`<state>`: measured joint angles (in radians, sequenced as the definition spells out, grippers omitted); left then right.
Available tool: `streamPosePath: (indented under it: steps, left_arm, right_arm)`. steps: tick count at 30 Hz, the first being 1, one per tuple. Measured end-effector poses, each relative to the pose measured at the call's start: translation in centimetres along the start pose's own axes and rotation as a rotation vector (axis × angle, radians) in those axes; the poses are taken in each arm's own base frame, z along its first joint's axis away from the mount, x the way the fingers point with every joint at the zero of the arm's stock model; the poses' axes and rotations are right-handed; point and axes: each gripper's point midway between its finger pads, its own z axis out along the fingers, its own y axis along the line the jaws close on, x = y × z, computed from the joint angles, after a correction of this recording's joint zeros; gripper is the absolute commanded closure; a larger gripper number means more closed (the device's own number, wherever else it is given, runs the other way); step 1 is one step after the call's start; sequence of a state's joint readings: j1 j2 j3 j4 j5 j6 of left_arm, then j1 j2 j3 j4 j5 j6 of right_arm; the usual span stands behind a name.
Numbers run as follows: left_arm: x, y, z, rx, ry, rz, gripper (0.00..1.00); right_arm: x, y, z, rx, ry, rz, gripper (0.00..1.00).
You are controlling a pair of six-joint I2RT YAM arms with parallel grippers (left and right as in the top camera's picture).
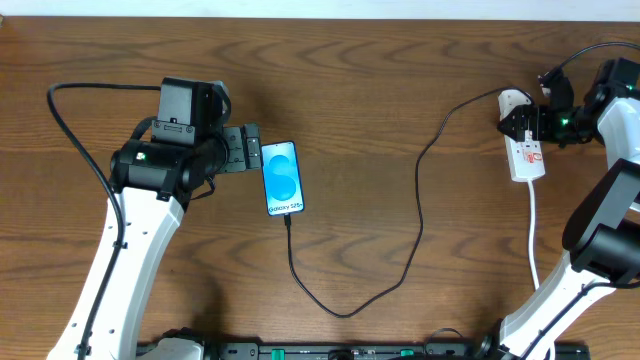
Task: Plug charger to phone and switch on socket
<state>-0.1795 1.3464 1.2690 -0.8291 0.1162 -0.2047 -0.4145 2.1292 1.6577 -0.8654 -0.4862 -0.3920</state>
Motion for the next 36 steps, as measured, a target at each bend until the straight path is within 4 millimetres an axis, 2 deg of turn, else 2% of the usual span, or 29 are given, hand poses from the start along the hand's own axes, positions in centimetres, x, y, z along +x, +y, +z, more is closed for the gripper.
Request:
streamPosePath:
  steps: [5,27,36]
  left_arm:
    - [0.0,0.0,0.0,0.000,0.000,0.000,0.06]
    - [0.0,0.0,0.0,0.000,0.000,0.000,0.06]
    - [0.0,0.0,0.0,0.000,0.000,0.000,0.06]
  right_arm:
    - [0.3,-0.1,0.3,-0.001,0.003,0.001,0.01]
    - [-0.4,-0.5,0.5,0.015,-0.032,-0.009,0.01]
    - [0.1,-0.6,1.7,0.022,-0.038,0.006,0.01]
